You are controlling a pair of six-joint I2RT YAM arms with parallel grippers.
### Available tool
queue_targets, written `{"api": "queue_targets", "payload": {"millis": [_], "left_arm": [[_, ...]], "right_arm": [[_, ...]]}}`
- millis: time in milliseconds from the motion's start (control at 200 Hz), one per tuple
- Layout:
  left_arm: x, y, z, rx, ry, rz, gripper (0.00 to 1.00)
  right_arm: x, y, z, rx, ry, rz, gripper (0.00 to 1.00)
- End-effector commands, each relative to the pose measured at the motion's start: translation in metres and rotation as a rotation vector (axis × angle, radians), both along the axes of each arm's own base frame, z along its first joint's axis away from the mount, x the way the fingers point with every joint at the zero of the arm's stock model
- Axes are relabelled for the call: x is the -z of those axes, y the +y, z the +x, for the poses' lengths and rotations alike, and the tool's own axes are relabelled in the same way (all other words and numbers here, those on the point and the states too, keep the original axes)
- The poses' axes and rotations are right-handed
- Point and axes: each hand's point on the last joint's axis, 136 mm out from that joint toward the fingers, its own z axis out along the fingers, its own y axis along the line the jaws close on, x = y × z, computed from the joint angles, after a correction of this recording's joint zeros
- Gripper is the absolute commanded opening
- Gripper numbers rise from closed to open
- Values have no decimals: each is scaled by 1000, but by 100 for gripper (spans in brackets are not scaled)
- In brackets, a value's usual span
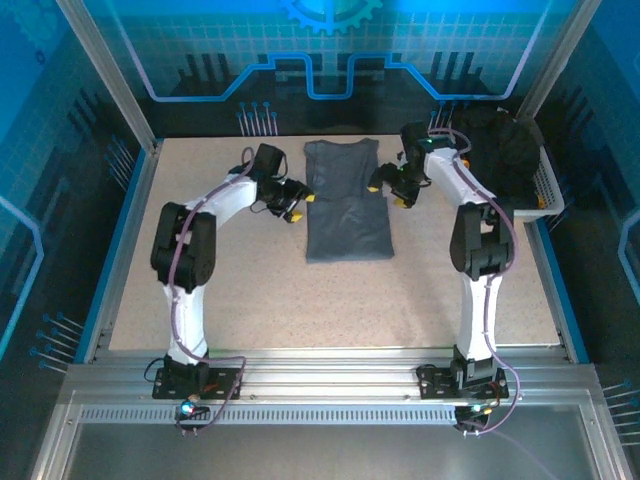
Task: Fold and stack the t-shirts
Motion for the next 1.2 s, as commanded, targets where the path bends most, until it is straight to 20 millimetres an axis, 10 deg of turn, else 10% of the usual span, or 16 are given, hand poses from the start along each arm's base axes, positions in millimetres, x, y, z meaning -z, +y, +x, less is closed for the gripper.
{"api": "queue_targets", "payload": {"millis": [0, 240, 605, 865, 1196], "left_arm": [[-2, 4, -53, -26, 61, 4, 51], [36, -22, -109, -135, 183, -108, 54], [62, -48, -91, -156, 207, -137, 48], [68, -40, -78, -174, 182, -93, 1], [70, -25, -145, -78, 256, -75, 0]], "right_arm": [[-11, -13, -45, 21, 7, -12, 71], [30, -11, -122, 122, 88, 116, 64], [77, 4, -115, 189, 210, 216, 49], [84, 5, -101, 222, 227, 200, 10], [78, 7, -157, 153, 276, 139, 0]]}}
